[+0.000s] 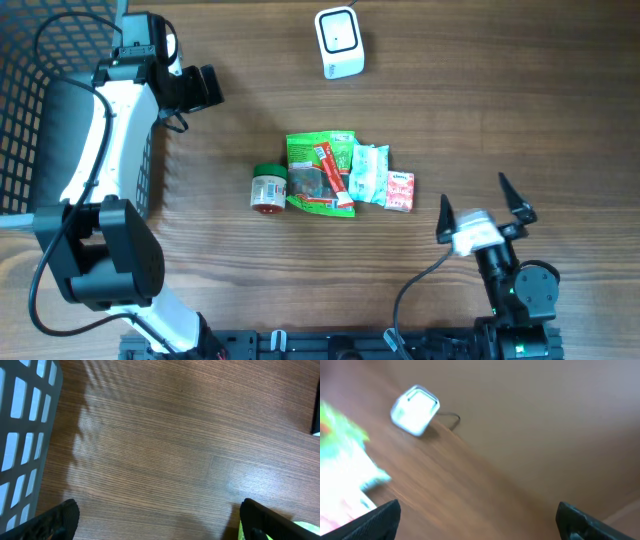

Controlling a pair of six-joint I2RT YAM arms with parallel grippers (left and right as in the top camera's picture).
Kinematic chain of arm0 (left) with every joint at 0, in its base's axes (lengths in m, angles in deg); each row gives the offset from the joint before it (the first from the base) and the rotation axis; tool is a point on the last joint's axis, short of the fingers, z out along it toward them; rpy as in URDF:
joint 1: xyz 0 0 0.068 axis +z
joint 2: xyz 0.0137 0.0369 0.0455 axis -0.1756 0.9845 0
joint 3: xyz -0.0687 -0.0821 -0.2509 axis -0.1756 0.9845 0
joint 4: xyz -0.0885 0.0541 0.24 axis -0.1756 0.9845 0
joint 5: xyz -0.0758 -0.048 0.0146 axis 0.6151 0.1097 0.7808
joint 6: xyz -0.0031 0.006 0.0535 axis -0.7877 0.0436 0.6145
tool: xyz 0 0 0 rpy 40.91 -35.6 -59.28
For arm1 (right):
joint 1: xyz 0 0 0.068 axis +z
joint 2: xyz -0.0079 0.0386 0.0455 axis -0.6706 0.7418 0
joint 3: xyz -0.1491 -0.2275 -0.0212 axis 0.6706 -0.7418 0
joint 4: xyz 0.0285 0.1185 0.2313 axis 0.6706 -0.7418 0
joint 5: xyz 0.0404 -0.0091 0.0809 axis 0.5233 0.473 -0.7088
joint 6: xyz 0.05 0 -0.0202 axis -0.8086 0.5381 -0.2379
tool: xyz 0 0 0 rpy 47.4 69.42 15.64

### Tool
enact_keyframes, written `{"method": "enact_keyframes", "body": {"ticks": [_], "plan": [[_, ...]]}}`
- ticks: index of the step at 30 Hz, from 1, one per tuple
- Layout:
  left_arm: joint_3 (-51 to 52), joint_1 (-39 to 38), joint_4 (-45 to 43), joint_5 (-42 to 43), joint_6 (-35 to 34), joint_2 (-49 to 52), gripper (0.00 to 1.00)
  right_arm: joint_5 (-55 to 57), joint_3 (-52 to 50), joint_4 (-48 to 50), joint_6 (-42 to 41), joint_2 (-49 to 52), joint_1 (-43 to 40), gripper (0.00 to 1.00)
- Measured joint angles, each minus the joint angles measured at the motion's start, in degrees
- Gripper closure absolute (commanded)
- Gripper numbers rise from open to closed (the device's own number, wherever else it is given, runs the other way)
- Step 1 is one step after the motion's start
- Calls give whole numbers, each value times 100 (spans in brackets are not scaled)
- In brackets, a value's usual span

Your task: Scan the item barcode

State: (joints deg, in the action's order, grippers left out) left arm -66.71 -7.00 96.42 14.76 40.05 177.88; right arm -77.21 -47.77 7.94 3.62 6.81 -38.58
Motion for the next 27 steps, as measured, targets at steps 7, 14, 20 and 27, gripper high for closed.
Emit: {"method": "enact_keyframes", "body": {"ticks": [7, 14, 20, 27], "plan": [[0, 0, 0, 0, 0, 0, 0, 96, 0, -46, -5410, 310, -7, 0], [0, 0, 4, 0, 0, 0, 0, 634, 2802, -2603, -5434, 1276, -11, 0], [0, 0, 11, -9, -2, -4, 0, 809, 7025, -6216, -5362, 5241, -11, 0], [0, 2, 15, -4, 0, -4, 0, 455, 7759, -6642, -5252, 8192, -17, 82]]}}
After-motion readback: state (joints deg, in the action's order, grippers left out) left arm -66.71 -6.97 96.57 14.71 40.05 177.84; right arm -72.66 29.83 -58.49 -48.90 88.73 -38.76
